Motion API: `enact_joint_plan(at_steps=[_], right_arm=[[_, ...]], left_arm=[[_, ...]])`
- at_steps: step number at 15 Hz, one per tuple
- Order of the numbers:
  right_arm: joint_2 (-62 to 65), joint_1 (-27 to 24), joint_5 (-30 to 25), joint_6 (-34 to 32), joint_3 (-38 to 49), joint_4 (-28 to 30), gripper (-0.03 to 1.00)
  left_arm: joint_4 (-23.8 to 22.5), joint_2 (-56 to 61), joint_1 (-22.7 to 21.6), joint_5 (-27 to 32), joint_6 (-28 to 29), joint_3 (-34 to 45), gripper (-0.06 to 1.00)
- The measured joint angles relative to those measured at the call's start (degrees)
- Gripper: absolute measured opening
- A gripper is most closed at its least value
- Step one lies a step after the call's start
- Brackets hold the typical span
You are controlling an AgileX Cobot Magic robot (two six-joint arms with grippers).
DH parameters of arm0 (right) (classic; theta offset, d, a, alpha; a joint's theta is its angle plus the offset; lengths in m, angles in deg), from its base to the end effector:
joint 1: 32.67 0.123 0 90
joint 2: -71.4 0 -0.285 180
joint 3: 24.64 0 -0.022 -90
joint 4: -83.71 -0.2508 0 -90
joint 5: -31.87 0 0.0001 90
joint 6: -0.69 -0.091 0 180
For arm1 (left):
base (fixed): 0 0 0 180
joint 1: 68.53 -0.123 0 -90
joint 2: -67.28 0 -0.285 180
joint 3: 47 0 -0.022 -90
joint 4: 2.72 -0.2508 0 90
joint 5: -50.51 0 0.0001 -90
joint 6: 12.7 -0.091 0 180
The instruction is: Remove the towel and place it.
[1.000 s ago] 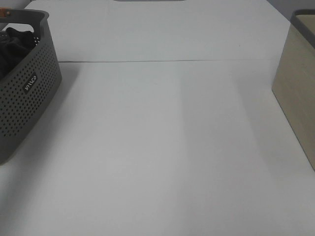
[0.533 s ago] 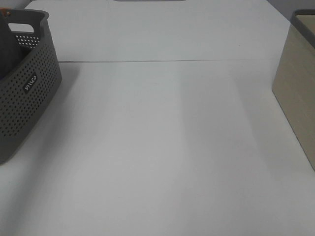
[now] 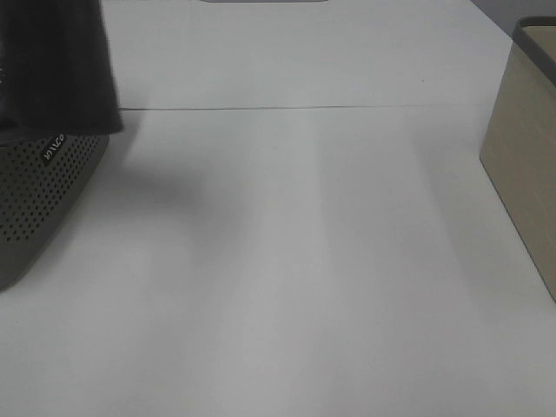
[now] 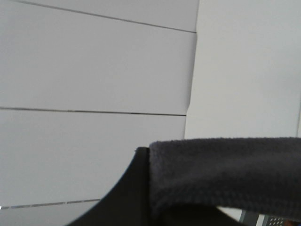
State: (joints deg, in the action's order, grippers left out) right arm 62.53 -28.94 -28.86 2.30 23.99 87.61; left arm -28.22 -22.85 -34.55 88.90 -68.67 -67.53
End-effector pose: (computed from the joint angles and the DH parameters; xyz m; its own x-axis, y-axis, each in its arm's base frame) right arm -0.0015 -0.0055 0.2773 -0.4695 -0.0920 -0.8781 -0.0416 0.9958 -0.0821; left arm 0.2729 -0.1545 0.4930 0.2648 0.9513 -0.1578 0.2869 0.0785 0.9547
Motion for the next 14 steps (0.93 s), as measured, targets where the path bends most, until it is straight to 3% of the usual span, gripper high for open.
enact_joint_plan(at_steps=[3, 7, 9, 12, 14], right_arm=[[-5.56, 0.0, 0.57, 1.78, -0.52, -2.98, 0.79], [-17.02, 0.0, 13.87, 9.63, -1.26, -18.56, 0.79], [-25.61, 0.0, 21.03, 17.53, -1.26, -28.36, 0.79], [-34.72, 0.0, 26.13, 28.3, -1.26, -38.67, 0.79], [-41.88, 0.0, 28.36, 40.28, -1.26, -50.36, 0.79]], left_arm=[[-0.86, -6.02, 3.61, -0.06, 0.92, 0.0, 0.0], [-2.18, -10.26, 6.93, -0.92, 6.13, -0.06, 0.0], [-2.18, -11.63, 7.85, -1.03, 8.82, -0.69, 0.0], [-2.23, -11.97, 7.85, -1.78, 10.89, -0.8, 0.0], [-2.23, -11.97, 7.85, -2.12, 12.95, -0.8, 0.0]])
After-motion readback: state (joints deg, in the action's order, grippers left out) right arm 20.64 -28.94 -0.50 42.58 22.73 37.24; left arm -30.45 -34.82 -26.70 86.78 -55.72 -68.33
